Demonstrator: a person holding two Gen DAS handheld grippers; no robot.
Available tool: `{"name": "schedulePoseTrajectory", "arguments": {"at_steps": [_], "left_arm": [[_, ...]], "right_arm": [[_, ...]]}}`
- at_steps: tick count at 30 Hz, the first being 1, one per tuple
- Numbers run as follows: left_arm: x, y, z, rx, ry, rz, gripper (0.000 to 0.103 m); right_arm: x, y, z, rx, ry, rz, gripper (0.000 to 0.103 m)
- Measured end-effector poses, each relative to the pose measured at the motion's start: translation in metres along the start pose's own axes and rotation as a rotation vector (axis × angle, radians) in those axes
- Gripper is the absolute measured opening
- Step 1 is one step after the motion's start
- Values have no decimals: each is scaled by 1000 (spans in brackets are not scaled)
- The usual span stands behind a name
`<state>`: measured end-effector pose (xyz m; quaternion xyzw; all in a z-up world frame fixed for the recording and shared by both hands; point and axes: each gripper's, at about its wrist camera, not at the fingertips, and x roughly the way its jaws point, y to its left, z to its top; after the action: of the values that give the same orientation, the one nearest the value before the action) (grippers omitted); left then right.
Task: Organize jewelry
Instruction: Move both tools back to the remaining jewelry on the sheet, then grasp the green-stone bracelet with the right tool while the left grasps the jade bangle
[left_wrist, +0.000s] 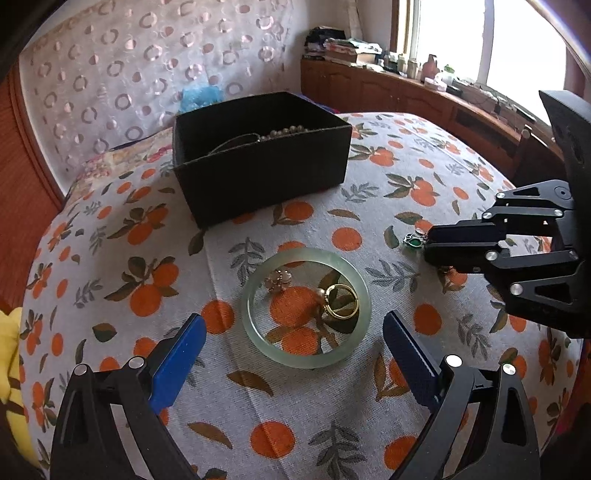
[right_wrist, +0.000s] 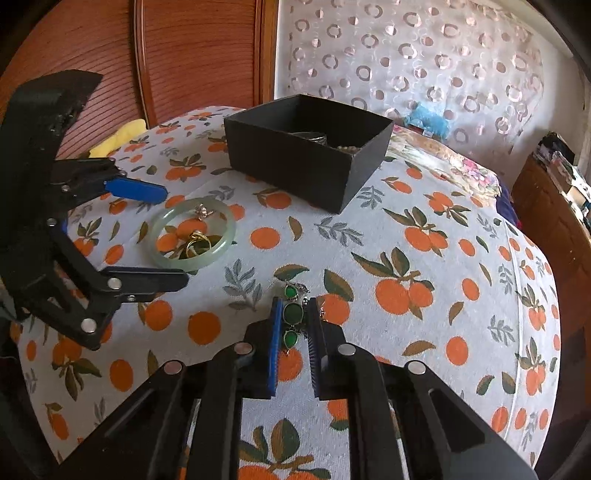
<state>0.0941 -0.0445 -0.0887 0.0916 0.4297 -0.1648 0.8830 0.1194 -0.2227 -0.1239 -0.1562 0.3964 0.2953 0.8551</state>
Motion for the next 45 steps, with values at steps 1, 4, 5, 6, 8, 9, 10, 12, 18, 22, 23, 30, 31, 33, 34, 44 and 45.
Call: {"name": "schedulePoseTrajectory", "arguments": {"at_steps": [1,4,5,6,8,9,10,12,18,22,23,30,31,33,34,44,45], "left_arm": [[1,0,1,2,6,-2,93],[3,1,5,-2,9,1,93],[4,1,6,-5,10,1,93],[4,1,7,-5,10,-1,93],[5,0,9,-4,7,-9,93],[6,0,9,-2,6,-10,91],[6,-1,9,2,2,-2,87],[5,-2,10,6,-8,2,75],[-5,-2,9,-4,-46,-4,69],[-23,-2,8,-29,-101,-1,69],[-27,-2,8,-31,-113,1,69],[-49,1,13,-58,-177,14,69],[-51,3,13,-65,-185,16,69],[-53,6,16,-75,-195,20,69],[-55,8,17,-81,-201,22,69],[-60,21,26,-112,-226,31,69],[-60,22,27,-115,-229,29,69]], "right_arm": [[-2,-1,0,5,-7,1,14],[-13,-6,0,29,-41,9,14],[-17,-8,0,37,-54,11,14],[-21,-9,1,43,-65,8,14],[-28,-12,2,52,-85,3,14],[-31,-12,2,55,-93,1,14],[-33,-13,2,59,-99,0,14],[-36,-14,2,69,-106,1,14],[-38,-15,-1,82,-119,3,14],[-43,-14,-1,92,-135,8,14],[-45,-14,0,92,-141,10,14],[-52,-10,10,96,-176,33,14],[-52,-10,12,97,-180,37,14],[-50,-9,15,98,-184,47,14],[-49,-8,17,96,-185,51,14],[-49,-9,31,85,-197,77,14],[-50,-10,33,84,-199,79,14]]}}
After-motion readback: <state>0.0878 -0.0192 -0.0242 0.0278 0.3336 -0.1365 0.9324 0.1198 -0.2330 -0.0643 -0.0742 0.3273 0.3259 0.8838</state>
